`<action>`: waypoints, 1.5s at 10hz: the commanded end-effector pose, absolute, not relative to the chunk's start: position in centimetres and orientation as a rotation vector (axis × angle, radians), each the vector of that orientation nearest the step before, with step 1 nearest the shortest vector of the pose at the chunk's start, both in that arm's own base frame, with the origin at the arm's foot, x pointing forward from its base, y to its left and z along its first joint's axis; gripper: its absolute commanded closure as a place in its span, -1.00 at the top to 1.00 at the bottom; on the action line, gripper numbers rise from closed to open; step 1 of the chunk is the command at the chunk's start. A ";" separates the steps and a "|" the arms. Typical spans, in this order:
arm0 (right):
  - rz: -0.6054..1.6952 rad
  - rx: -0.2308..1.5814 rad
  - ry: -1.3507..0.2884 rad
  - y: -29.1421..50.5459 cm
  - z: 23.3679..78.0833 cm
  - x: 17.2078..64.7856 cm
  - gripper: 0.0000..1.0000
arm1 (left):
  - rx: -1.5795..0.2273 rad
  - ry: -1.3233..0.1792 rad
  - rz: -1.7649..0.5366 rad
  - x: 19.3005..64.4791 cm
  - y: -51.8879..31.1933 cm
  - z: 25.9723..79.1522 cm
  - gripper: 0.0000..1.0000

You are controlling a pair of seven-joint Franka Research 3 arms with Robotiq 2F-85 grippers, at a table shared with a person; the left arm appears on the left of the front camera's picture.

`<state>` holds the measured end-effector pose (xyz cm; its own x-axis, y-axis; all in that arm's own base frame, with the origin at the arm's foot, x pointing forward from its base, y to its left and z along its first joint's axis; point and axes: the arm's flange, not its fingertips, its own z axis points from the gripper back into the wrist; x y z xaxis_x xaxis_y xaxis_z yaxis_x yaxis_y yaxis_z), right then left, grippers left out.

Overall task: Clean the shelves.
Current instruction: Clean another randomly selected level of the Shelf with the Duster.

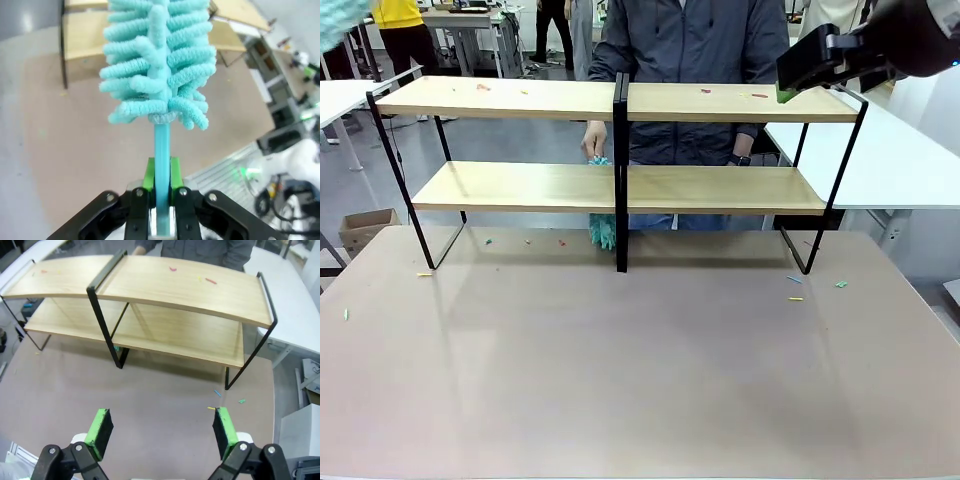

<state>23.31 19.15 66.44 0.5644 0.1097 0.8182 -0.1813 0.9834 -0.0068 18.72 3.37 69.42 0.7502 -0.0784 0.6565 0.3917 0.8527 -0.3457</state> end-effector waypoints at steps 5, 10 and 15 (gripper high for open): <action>0.172 0.083 -0.958 19.2 66.5 23.3 1.00 | -0.466 -0.541 -0.314 24.5 -8.9 70.1 -0.74; 0.172 0.083 -0.958 19.2 66.5 23.3 1.00 | -0.434 -0.477 -0.170 29.4 -14.9 67.7 -0.74; 0.172 0.083 -0.958 19.2 66.5 23.3 1.00 | -0.392 -0.378 -0.013 40.1 -20.1 67.2 -1.00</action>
<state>23.31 19.15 66.43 0.5645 0.1097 0.8181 -0.1813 0.9834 -0.0068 38.63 -19.47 65.51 0.9288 0.0220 0.3700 0.1242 0.9221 -0.3666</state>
